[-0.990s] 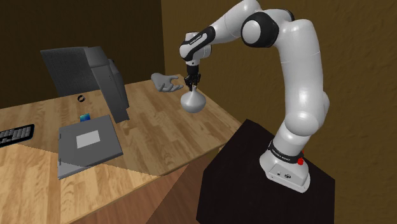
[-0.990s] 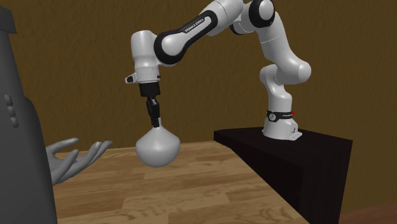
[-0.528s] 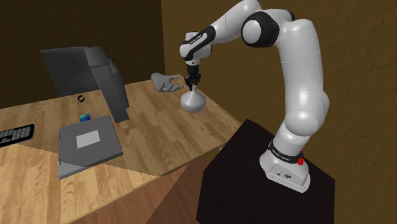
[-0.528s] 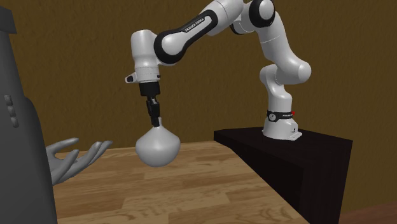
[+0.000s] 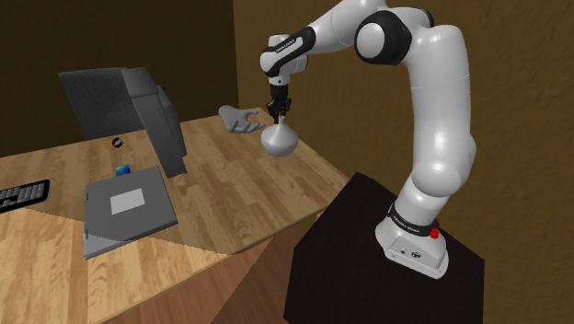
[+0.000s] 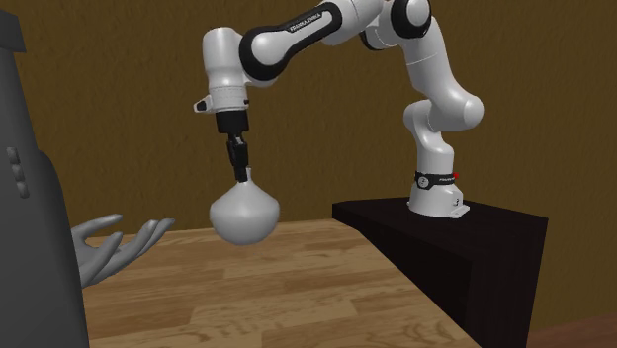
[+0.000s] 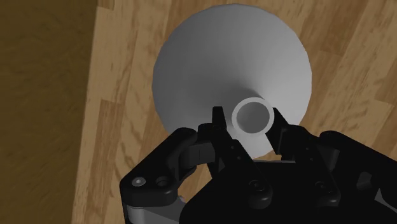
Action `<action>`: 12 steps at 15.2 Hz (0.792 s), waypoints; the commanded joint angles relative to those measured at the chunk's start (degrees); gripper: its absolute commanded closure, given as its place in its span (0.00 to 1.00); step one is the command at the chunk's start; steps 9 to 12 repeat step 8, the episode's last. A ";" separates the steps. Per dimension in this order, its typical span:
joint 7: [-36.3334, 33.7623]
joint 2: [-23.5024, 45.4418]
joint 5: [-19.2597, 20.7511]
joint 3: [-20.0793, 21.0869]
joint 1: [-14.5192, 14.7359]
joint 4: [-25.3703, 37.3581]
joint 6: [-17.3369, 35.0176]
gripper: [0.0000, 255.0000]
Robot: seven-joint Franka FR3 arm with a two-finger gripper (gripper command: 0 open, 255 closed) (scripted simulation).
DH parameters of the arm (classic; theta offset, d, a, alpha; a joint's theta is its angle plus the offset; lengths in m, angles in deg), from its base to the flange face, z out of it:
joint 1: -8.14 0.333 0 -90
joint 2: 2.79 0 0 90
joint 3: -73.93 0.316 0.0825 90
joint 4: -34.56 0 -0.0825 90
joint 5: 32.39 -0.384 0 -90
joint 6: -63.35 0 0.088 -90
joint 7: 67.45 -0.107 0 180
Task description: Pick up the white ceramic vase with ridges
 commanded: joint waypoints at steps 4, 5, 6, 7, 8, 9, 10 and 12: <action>-0.23 -1.50 0.35 -0.18 0.06 1.72 -3.15 1.00; -0.27 -1.80 0.42 -0.22 0.08 2.07 -3.79 1.00; -0.32 -2.09 0.49 -0.25 0.09 2.42 -4.43 1.00; -0.32 -2.14 0.50 -0.25 0.09 2.47 -4.52 1.00; -0.32 -2.13 0.50 -0.25 0.09 2.48 -4.52 1.00; -0.32 -2.13 0.50 -0.25 0.09 2.48 -4.52 1.00; -0.32 -2.13 0.50 -0.25 0.09 2.48 -4.52 1.00; -0.32 -2.13 0.50 -0.25 0.09 2.48 -4.52 1.00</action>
